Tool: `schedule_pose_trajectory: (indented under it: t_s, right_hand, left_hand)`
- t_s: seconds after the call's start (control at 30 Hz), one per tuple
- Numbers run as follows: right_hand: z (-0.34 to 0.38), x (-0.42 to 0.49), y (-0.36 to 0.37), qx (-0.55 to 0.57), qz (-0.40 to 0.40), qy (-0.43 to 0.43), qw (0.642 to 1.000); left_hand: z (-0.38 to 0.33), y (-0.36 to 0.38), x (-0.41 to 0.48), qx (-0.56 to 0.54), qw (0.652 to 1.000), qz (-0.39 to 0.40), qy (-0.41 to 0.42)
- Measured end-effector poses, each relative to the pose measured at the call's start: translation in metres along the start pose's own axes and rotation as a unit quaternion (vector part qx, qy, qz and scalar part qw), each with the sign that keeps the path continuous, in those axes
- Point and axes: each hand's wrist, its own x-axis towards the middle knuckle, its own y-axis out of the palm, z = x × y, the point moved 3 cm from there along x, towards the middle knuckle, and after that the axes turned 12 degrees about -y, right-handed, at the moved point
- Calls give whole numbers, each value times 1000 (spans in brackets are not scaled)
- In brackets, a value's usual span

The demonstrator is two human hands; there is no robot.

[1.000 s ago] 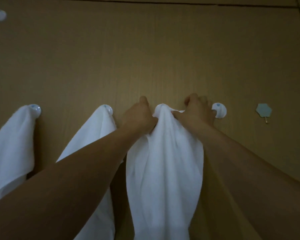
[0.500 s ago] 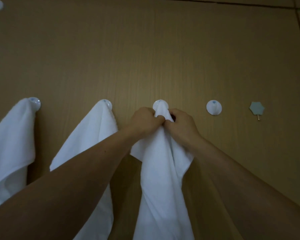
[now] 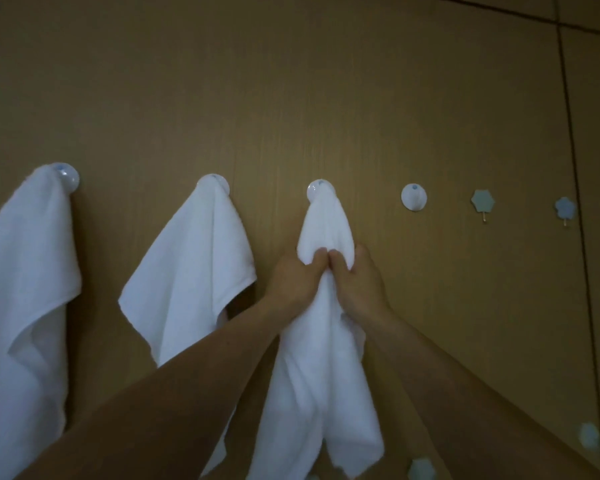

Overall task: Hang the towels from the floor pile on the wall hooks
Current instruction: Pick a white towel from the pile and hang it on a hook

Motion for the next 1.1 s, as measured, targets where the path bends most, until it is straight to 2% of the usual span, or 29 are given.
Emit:
schedule_pose_trajectory:
  t_s: [0.13,0.23,0.33,0.4,0.5,0.6,0.8,0.9,0.97,1.1]
  right_hand:
    - [-16,-32,-3,3,-4,19,1000]
    - [-20,-55,-8,-12,7,35,999]
    - [-21,-80,-11,0,29,64,998]
    - [-21,-95,-13,1,42,78,996]
    - [-28,-126,-19,-60,84,109,989]
    - [-39,-166,-30,-92,117,121,981]
    - [-52,-246,-58,-132,131,194,963]
    - [-49,-286,-74,-162,137,233,949]
    - [-44,-313,-89,-192,140,250,939]
    - [-30,-364,-118,-277,137,286,907]
  left_hand:
    - [47,7,-24,-93,994,24,-47]
    - [62,5,-40,-108,991,43,-70]
    - [72,3,-62,-104,987,57,-110]
    - [77,0,-79,-84,988,39,-126]
    - [90,2,-106,-56,990,32,-128]
    - [115,5,-135,8,985,16,-171]
    - [187,16,-198,115,948,189,-229]
    - [219,28,-235,208,902,302,-230]
    - [228,38,-253,255,874,356,-212]
    - [232,65,-282,295,842,427,-148]
